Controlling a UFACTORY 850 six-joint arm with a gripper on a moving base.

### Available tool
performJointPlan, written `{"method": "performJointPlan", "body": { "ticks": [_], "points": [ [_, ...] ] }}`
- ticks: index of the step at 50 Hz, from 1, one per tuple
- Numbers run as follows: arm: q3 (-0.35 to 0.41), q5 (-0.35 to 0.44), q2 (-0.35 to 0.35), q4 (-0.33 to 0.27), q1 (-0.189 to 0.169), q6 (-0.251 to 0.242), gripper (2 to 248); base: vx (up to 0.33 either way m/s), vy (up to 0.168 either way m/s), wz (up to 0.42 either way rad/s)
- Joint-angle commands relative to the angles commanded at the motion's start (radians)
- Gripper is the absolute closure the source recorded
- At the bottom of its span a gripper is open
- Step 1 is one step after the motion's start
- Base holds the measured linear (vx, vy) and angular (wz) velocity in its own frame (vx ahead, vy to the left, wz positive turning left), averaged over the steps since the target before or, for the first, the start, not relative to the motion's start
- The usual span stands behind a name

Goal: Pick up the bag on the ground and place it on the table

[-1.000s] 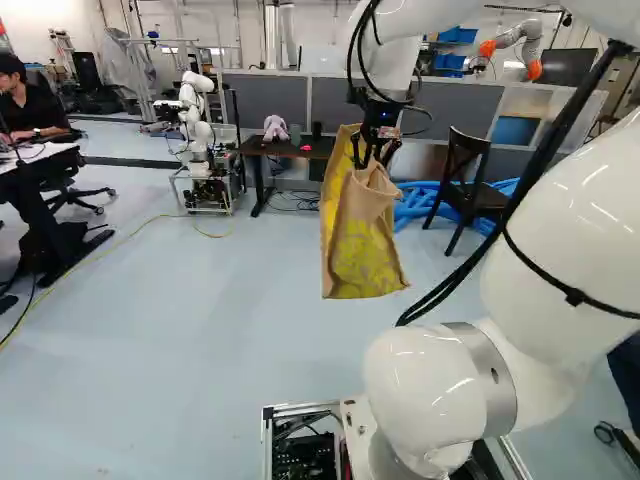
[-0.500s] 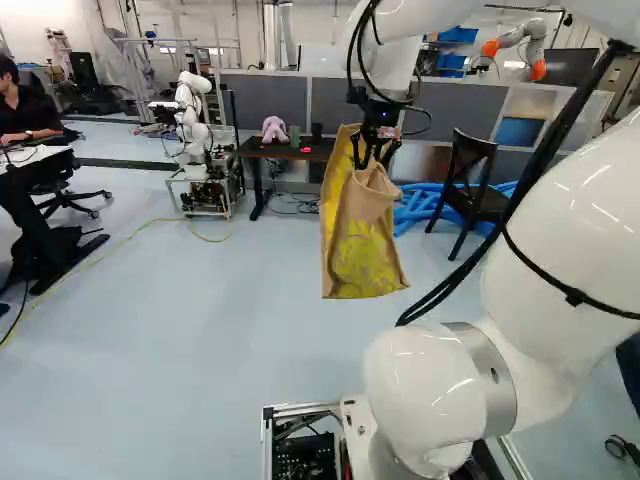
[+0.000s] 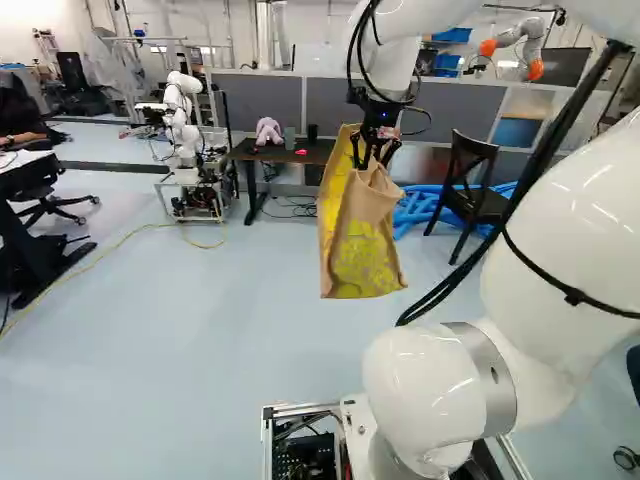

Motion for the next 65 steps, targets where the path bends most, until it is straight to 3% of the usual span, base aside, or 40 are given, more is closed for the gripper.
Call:
{"method": "performJointPlan", "body": {
  "ticks": [47,65],
  "points": [
    [0.000,0.000,0.000,0.000,0.000,0.000,229,0.148,-0.032,-0.166],
    [0.000,0.000,0.000,0.000,0.000,0.000,229,0.141,-0.004,-0.021]
  ]
}}
